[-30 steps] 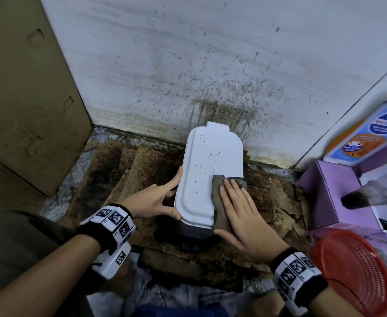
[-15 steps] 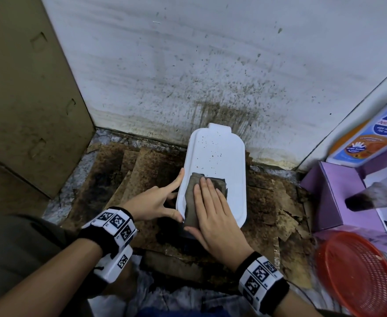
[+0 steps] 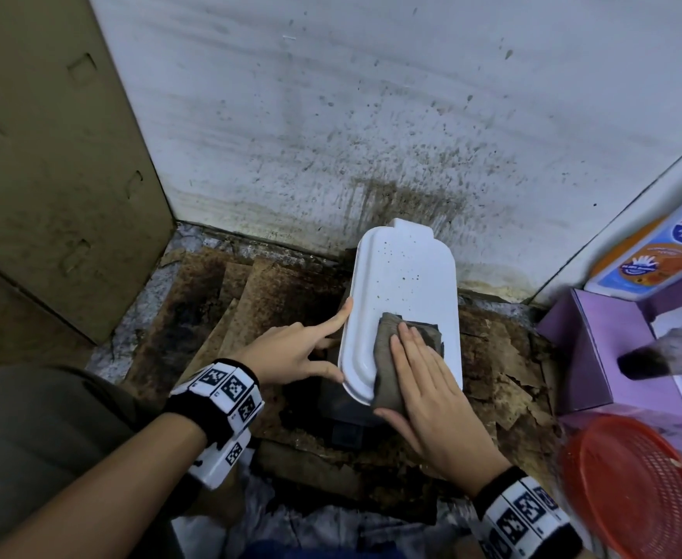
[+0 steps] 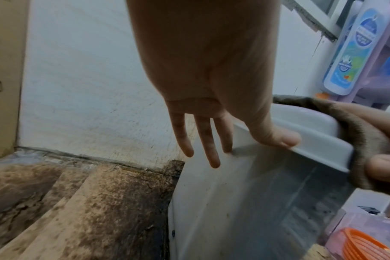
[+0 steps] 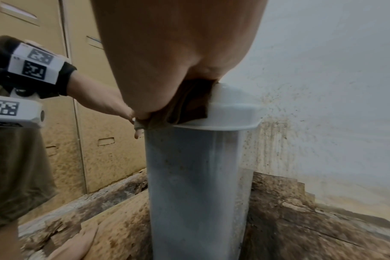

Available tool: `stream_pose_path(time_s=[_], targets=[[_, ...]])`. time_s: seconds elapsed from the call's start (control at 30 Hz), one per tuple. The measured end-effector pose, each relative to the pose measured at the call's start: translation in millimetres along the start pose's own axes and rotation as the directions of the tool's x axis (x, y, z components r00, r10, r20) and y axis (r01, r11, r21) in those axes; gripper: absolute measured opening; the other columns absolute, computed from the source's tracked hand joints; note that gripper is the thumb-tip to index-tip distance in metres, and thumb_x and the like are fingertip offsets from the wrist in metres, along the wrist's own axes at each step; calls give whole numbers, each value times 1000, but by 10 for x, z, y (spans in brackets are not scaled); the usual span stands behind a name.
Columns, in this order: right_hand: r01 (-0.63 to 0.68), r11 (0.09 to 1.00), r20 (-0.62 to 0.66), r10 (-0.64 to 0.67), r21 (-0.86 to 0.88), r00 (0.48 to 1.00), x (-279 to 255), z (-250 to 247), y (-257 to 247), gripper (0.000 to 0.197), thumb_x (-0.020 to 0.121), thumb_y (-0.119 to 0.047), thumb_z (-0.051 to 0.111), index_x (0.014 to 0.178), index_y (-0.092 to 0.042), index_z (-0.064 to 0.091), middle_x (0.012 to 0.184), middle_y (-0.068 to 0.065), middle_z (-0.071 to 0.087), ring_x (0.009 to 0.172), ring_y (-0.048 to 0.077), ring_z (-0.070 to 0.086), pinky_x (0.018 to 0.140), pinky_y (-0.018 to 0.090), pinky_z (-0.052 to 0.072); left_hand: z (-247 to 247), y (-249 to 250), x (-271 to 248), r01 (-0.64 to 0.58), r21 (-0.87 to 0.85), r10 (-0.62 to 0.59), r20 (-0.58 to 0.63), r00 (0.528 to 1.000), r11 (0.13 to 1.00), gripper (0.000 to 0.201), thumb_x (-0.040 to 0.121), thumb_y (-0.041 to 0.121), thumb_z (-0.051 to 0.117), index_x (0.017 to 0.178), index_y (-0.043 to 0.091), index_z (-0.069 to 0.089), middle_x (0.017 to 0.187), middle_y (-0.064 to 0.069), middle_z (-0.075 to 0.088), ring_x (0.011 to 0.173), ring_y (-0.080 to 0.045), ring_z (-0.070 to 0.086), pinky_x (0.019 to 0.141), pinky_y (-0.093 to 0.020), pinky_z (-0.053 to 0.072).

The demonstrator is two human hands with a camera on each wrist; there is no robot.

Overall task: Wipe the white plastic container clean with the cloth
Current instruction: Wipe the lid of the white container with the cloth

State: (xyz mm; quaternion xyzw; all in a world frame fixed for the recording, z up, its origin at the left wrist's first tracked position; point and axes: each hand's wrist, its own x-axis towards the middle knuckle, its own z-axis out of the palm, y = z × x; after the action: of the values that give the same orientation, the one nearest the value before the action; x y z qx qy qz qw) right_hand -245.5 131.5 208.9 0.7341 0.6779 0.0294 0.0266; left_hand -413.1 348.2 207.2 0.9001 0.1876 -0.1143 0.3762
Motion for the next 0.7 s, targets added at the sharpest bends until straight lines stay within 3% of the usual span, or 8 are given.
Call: stream_pose_path(time_s=[0.07,0.17,0.27,0.37,0.7], targets=[[3,1000,1,-3,19,1000,-11,3,27,87,102,-61,36,159,-2,5,167,17,1,156,29,4,121,47,28,-16,-1,16,-2,-18,2,4,1000,1000,107,86,68,62,141,63,-29,148,19,50,111,-13,64,102,-46,47],[10,999,-7,-10,41,1000,27,17,-5,86,102,-60,37,159,-4,4,168,16,0,156,28,2,122,47,26,-46,-10,3,33,-38,-33,5,999,999,114,79,72,67,142,64,-27,145,19,53,123,-9,57,108,-51,42],[23,999,-12,-23,40,1000,74,26,-64,86,102,-59,37,159,-4,5,168,16,1,156,28,3,122,47,27,-66,17,-33,76,-19,-77,-17,997,997,117,75,77,67,144,60,-26,143,19,56,135,-15,50,106,-46,42],[29,999,-13,-29,38,999,102,34,-104,86,102,-59,38,159,-3,5,167,17,2,156,29,4,122,47,26,-41,36,-54,97,32,-96,-39,995,995,117,76,77,63,145,52,-28,145,19,54,128,-16,56,97,-41,46],[62,997,-11,-63,-38,998,10,22,48,87,101,-60,40,158,-1,10,167,18,7,156,29,8,121,44,22,-50,-40,-96,117,-20,-117,23,993,993,119,76,78,62,149,50,-27,151,6,51,136,-18,51,108,-49,41]])
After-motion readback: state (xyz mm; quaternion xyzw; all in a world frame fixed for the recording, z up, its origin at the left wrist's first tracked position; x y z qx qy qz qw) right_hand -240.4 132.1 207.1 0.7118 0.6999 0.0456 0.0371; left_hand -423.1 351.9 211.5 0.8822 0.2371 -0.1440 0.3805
